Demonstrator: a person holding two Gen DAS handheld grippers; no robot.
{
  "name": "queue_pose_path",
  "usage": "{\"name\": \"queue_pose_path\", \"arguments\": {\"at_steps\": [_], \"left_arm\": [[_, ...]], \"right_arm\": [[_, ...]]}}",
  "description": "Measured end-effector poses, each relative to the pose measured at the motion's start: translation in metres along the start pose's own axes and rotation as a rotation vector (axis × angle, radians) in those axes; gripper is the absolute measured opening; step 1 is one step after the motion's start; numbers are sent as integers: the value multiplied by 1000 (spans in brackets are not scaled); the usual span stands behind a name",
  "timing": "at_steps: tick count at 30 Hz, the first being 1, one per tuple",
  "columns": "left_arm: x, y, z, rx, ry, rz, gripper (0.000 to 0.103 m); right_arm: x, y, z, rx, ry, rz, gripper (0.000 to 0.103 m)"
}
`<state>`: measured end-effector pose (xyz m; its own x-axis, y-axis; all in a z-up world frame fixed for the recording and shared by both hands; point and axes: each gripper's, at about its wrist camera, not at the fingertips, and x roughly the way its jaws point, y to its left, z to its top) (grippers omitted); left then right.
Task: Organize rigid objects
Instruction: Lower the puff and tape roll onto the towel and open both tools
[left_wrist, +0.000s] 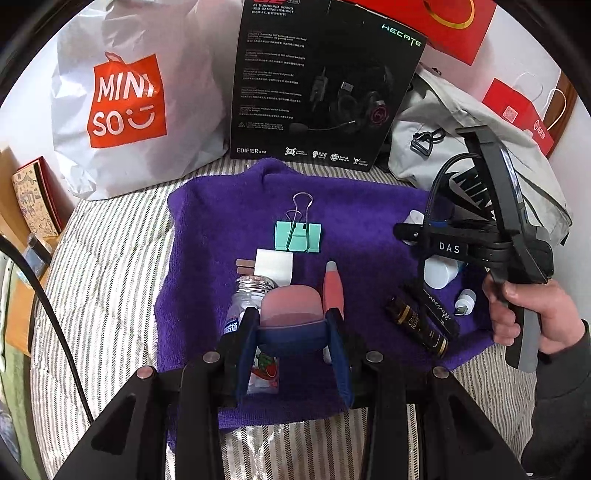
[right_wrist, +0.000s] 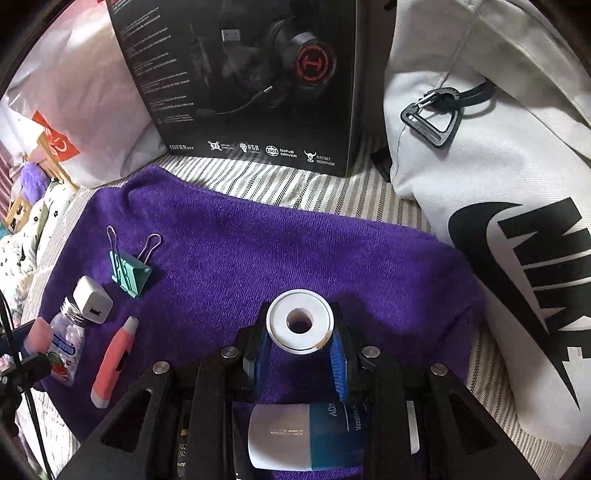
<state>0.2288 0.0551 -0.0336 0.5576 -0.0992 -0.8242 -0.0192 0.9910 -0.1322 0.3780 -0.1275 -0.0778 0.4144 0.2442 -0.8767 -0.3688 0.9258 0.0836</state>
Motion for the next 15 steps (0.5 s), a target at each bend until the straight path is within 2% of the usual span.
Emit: {"name": "queue_pose_path", "arguments": {"at_steps": [2,5,6,10,15], "left_arm": [[2,0,-1,-1,5,-1,35],[2,1,-1,-3,8,-4,35],[2,2,-1,-5,8,-4,35],[1,1,-1,-4,5,-8,35],[4,-6,1,7,5,-23,35]], "right_arm": [[1,0,0,-5,5,6,32],[0,3,2,-26,20,26,44],[0,6,3,-42,28,19,45],[-4,11,-1,-67,33,-3,45],[-36,2,-8,-35,-22,8,45]]}}
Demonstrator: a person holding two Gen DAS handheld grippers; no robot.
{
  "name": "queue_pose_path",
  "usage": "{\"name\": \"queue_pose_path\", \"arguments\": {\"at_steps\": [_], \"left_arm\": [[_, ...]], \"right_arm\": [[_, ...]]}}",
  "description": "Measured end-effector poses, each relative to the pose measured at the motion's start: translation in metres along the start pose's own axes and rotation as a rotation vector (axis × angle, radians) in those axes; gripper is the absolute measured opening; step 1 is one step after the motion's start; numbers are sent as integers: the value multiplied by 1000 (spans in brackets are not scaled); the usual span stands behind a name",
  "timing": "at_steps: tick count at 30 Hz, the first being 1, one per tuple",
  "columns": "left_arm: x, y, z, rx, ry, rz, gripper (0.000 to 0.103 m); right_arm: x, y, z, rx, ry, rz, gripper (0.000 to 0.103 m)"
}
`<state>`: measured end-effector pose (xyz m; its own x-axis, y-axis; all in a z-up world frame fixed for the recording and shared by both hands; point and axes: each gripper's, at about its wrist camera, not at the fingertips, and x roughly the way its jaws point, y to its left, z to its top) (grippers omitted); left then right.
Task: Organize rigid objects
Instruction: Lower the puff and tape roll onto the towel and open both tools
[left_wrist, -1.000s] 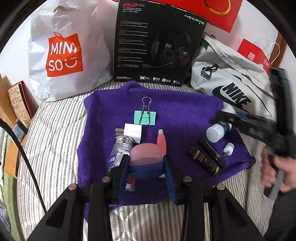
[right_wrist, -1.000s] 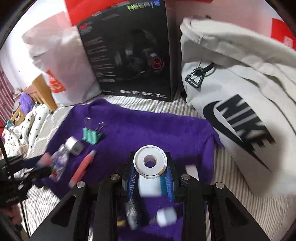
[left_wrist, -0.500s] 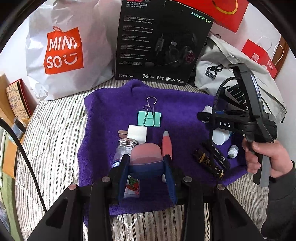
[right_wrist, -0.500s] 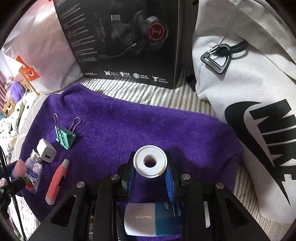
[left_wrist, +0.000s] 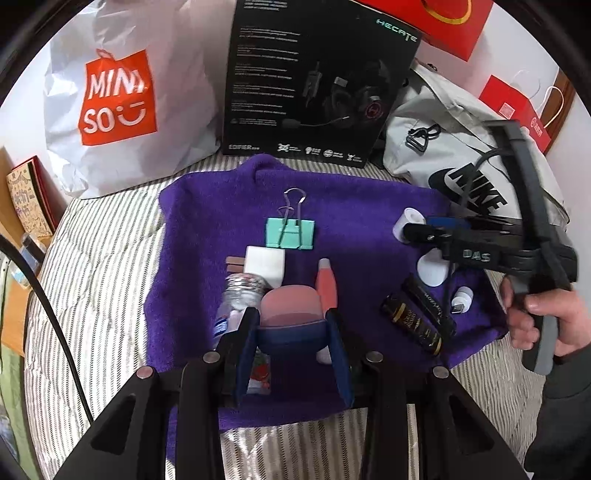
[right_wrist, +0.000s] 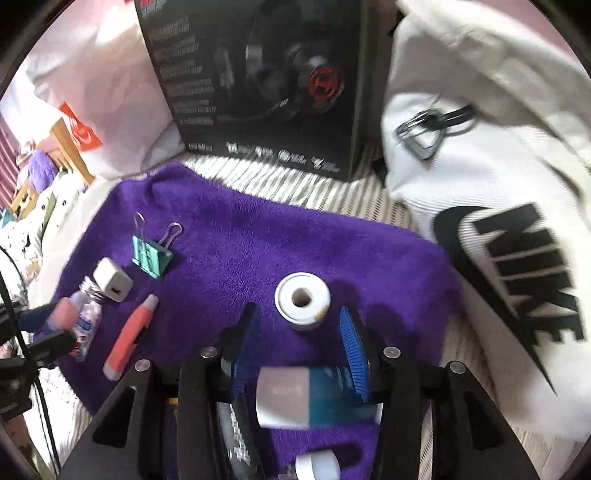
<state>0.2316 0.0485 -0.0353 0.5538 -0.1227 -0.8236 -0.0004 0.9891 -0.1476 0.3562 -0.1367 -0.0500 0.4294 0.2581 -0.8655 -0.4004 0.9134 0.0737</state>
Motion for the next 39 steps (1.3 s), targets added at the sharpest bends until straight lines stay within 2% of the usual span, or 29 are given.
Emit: {"name": "queue_pose_path", "arguments": {"at_steps": [6,13,19,28,29,33,36,39], "left_arm": [[13,-21,9,36,5,-42,35],[52,-46,34,82,34,-71,35],[82,-66,49,154,80,-26,35],[97,-76,52,207,108,4,35],[97,-77,52,207,108,3,36],[99,-81,51,215,121,-18,55],[102,-88,50,239,120,12,56],[101,-87,50,219,126,4,57]], "right_arm": [[-35,-17,-14,47,-49,10,45],[-48,-28,-35,52,-35,8,45],[-51,-31,-47,50,-33,22,45],[-55,-35,-55,63,-38,31,45],[-55,-34,-55,60,-38,31,45],[-58,-32,-57,59,-44,35,45],[-64,-31,-59,54,-50,36,45],[-71,-29,-63,50,-58,34,45]]}}
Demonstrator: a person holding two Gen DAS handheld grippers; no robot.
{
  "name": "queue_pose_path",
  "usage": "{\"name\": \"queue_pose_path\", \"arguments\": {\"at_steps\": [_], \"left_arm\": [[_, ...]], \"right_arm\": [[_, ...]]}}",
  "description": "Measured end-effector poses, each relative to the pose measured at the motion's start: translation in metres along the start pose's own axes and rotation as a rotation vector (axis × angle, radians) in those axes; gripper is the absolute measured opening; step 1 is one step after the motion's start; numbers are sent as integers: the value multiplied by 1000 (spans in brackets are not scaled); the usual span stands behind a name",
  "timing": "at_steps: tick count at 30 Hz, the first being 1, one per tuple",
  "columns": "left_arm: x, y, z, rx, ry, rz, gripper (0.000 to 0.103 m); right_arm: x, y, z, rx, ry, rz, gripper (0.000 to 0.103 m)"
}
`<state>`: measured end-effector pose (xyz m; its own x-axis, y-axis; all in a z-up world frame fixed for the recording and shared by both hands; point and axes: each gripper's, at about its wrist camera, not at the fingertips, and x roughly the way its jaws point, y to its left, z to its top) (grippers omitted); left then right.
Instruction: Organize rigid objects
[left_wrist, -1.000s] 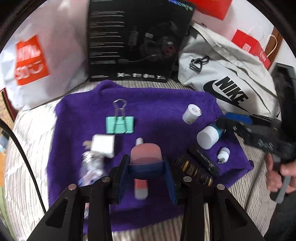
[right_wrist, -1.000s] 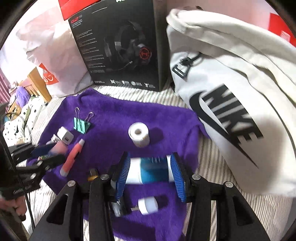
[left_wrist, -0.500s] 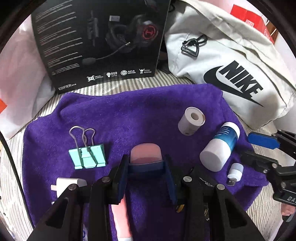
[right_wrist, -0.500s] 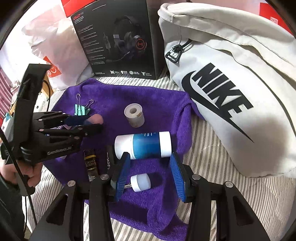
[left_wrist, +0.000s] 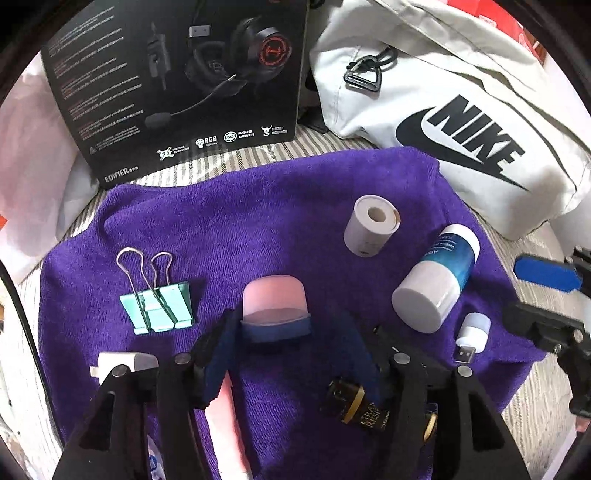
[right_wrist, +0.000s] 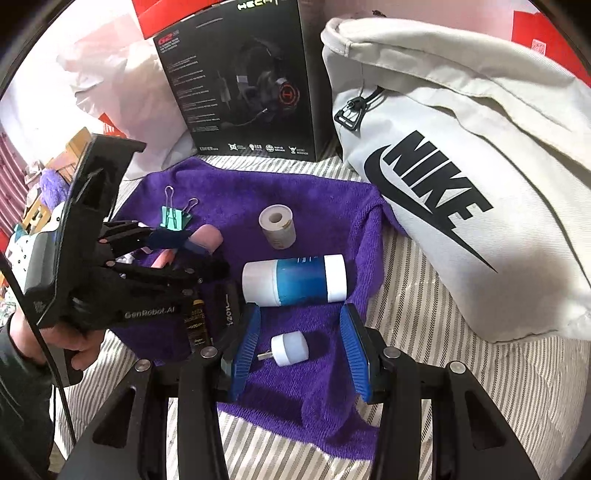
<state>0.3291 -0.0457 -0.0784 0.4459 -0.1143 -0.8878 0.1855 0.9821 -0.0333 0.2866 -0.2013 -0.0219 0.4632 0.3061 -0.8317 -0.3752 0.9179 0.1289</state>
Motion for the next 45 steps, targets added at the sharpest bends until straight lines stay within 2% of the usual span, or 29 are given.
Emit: {"name": "queue_pose_path", "arguments": {"at_steps": [2,7,10,13,14,16,17,18,20,25,31,35,45], "left_arm": [[-3,3,1,-26,-1,-23,57],[-24,2,-1,-36,-1,-11,57],[-43,-1,-7,-39,-15,-8,64],[-63,-3,-16,-49,-34,-15,74],[-71,-3,-21,-54,-41,-15,81],[-91,-4,-34,-58,-63,-21,85],[-96,-5,-37,-61,-65,-20,92],[-105,-5,-43,-68,-69,-16,99],[-123,-5,-56,-83,-94,2,102],[-167,-8,-92,-142,-124,31,103],[-200,-9,-132,-193,-161,61,103],[-213,-7,-150,-218,-193,109,103],[-219,-12,-169,-246,-205,102,103]], "right_arm": [[-5,1,-2,-1,-6,2,45],[-18,5,-10,7,-21,-8,45],[-30,10,-19,21,-38,2,46],[-39,18,-27,21,-47,-12,56],[-43,20,-30,18,-53,-16,62],[-52,24,-37,22,-67,-24,69],[-57,26,-40,27,-74,-26,73],[-63,28,-44,37,-82,-25,81],[-70,30,-48,62,-94,-21,95],[-93,37,-62,126,-137,-56,103],[-110,51,-85,168,-115,-84,103],[-113,59,-101,177,-85,-96,103],[-124,71,-129,164,-58,-159,103]]}}
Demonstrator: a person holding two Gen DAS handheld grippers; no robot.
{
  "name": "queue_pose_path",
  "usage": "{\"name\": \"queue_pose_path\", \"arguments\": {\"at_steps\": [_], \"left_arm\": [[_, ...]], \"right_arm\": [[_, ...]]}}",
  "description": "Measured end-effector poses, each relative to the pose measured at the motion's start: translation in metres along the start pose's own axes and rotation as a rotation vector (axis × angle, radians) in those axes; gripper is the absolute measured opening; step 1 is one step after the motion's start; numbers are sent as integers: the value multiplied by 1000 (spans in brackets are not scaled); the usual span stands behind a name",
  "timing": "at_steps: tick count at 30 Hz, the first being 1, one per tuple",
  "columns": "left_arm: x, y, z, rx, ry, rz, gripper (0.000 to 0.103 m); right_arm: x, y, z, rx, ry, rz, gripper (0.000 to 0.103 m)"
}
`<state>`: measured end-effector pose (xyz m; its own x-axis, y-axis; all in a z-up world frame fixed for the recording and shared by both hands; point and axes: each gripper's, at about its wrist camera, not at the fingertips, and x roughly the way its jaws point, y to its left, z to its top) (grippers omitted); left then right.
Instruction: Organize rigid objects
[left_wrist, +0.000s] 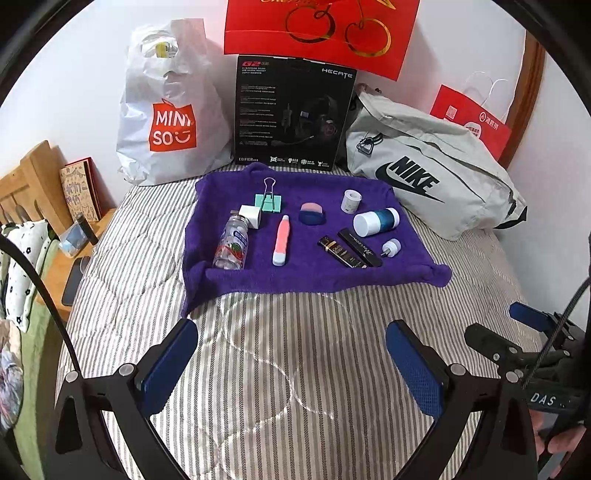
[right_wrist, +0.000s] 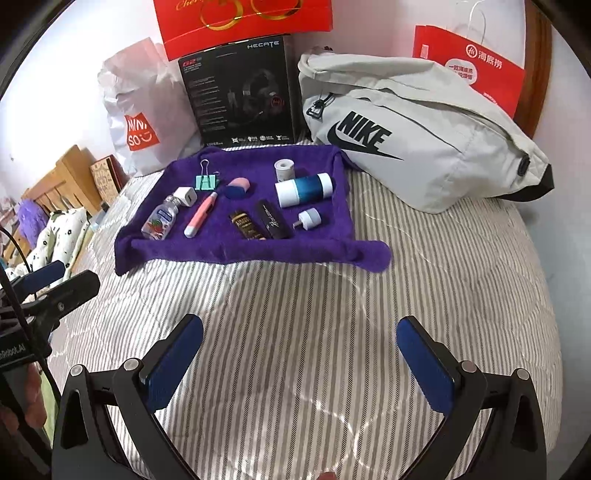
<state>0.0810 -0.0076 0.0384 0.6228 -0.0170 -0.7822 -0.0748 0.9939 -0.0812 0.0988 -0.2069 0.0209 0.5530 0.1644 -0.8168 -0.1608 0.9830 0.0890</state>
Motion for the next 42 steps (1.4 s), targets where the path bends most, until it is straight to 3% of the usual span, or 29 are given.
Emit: {"name": "queue_pose_path", "arguments": {"at_steps": [42], "left_arm": [[-10,-3,-12,54,13,15,103]], "right_arm": [[-13,-10,-14,39,12,-61,103]]}}
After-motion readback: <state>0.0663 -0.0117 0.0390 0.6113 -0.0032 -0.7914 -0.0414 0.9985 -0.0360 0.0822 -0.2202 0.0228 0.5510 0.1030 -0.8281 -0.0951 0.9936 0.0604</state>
